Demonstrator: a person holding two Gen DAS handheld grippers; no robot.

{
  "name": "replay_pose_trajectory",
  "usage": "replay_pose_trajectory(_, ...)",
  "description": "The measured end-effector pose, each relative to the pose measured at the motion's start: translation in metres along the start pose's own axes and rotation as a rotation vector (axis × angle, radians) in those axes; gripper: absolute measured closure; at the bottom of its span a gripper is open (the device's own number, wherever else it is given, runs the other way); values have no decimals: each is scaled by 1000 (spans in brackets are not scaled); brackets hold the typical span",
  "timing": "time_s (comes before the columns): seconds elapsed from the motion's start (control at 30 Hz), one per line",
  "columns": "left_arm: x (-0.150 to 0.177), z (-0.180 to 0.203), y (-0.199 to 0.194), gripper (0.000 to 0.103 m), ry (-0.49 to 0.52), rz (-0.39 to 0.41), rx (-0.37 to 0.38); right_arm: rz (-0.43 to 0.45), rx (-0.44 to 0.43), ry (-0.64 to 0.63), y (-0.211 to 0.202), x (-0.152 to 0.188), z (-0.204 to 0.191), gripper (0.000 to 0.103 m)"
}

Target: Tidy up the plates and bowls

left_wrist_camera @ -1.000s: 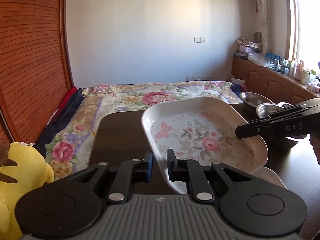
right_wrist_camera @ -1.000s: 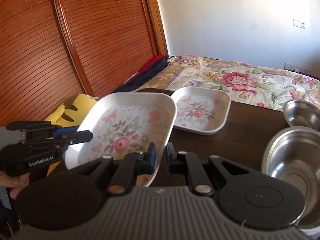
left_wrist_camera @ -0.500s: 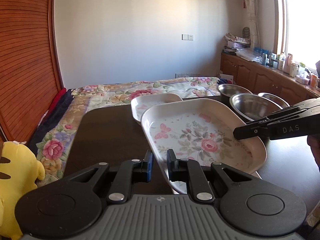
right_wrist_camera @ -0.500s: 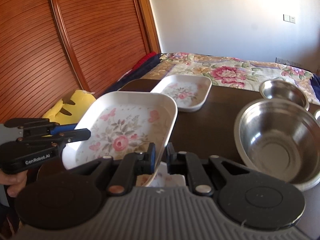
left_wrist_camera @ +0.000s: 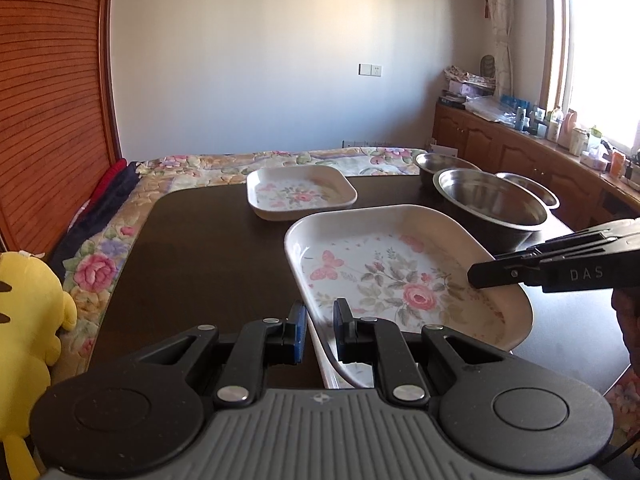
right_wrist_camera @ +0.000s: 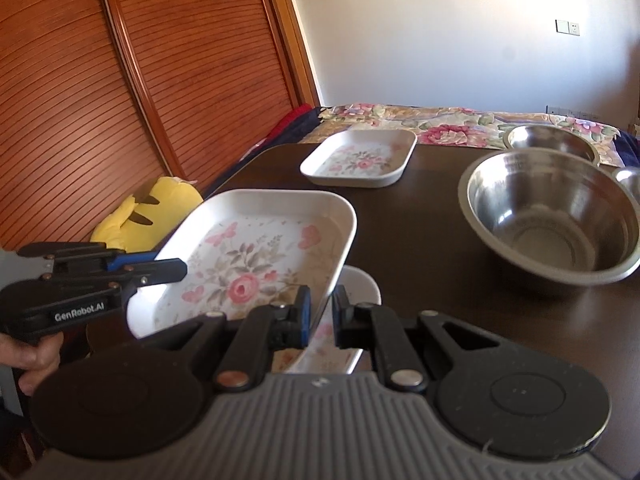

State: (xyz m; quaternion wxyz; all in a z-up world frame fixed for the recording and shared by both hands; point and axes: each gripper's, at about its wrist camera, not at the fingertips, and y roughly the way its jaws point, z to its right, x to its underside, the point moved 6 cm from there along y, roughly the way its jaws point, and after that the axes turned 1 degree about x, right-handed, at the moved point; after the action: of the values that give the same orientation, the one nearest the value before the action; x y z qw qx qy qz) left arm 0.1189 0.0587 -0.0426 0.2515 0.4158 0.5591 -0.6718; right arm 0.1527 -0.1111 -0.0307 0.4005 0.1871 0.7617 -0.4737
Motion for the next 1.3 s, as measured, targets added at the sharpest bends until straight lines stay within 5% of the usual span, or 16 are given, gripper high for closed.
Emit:
replay_pose_trajectory(0.63,27,7,13,87,-32,-23,12,149,25,86,-7,33,5,90)
replay_pose_trajectory(1.3,32,10,24,87,3,-36,-37,189,157,-56,-3,45,-12,89)
